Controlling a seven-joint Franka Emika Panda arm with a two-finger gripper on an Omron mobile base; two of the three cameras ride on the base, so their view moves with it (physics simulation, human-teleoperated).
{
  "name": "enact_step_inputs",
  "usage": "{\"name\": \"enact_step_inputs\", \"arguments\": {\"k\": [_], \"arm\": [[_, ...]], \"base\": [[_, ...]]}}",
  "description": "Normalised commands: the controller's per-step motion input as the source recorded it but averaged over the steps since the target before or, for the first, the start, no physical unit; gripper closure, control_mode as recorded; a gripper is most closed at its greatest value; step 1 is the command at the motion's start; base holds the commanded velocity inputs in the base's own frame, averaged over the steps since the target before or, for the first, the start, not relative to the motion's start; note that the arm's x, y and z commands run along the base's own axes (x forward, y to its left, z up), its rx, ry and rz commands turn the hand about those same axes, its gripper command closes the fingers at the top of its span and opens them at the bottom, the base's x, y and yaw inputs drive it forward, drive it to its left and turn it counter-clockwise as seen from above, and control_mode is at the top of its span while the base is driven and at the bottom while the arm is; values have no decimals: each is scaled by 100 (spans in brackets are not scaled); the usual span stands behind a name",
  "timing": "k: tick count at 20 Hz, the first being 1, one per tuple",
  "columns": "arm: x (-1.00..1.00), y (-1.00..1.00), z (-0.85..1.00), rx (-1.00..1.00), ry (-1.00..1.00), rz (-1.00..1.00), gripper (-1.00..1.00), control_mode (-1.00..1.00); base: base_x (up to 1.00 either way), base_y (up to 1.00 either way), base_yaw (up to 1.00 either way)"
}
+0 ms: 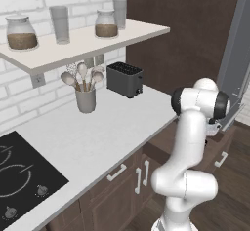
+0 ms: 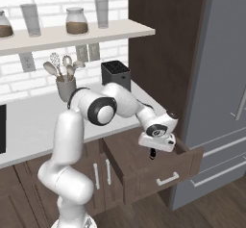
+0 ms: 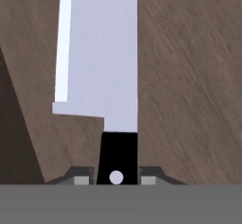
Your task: Pick up the knife from the drawer and place it on the cutting board. Then place the meat from the plate to the cutting board.
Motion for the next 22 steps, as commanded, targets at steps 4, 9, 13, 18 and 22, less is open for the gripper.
{"name": "enact_step_inputs", "arguments": {"k": [4,9,13,18,22], "arm": [[-1,-8,67,1,3,4,100,-100],[-44,0,50,0,1,4,100,-100],[-92,4,25,0,0,4,100,-100],[-80,28,60,-4,0,3,100,-100],[-22,80,100,-23,-2,14,100,-100]], "base": [[0,0,0],[0,0,0],[0,0,0],[0,0,0],[0,0,0]]}}
